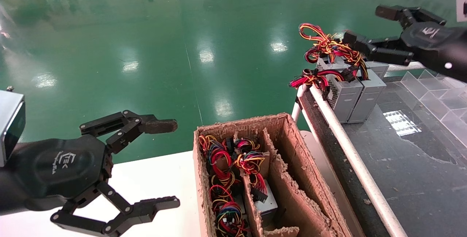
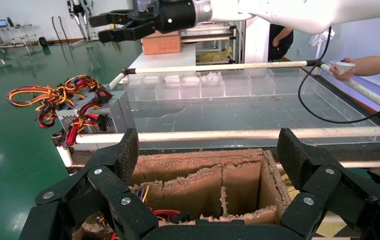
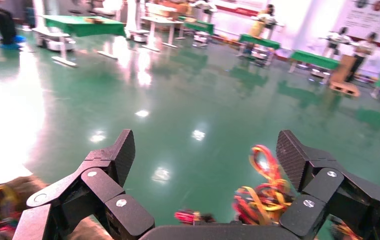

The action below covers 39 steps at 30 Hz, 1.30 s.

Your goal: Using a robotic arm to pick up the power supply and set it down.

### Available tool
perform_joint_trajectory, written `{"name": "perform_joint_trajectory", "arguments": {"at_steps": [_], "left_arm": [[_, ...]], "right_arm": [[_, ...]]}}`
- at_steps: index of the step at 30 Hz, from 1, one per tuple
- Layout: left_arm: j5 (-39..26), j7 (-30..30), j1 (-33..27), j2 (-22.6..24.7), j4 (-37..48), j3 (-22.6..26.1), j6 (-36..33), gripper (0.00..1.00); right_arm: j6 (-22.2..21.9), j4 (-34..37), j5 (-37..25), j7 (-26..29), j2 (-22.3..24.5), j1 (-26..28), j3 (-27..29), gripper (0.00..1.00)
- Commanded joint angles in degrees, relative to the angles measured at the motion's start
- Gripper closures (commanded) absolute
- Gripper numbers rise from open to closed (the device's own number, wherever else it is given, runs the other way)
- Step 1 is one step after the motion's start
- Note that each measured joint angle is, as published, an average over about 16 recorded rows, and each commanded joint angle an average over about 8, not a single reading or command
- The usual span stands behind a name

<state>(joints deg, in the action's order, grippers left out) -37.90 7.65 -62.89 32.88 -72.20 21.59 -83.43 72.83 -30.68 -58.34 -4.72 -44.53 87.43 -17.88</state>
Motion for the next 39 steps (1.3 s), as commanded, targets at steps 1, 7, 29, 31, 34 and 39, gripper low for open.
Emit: {"name": "perform_joint_trajectory", "arguments": {"at_steps": [1,7,29,31,34,39], "left_arm": [[0.00,0.00,0.00,0.00,0.00,0.00,0.00,0.00],[0.00,0.00,0.00,0.00,0.00,0.00,0.00,0.00],[0.01,-0.01,0.00,0.00,0.00,0.01,0.00,0.00],[0.01,-0.01,0.00,0.00,0.00,0.01,0.00,0.00],[0.01,-0.01,0.00,-0.01,0.01,0.01,0.01,0.00],[0.01,-0.01,0.01,-0.01,0.02,0.01,0.02,0.00]], "right_arm": [[0.74,-2.46,0.94,0.89,0.55,-1.48,0.11,0.00],[2.94,-9.80,3.76,3.53,2.17,-5.91,0.42,0.00],[11.02,-36.74,14.11,13.25,8.14,-22.14,1.59,0.00],[11.71,-39.04,14.99,14.08,8.65,-23.53,1.69,0.00],[12.59,-42.02,16.12,15.09,9.29,-25.31,1.82,0.00],[13.36,-44.64,17.10,15.84,9.84,-26.85,1.93,0.00]]}}
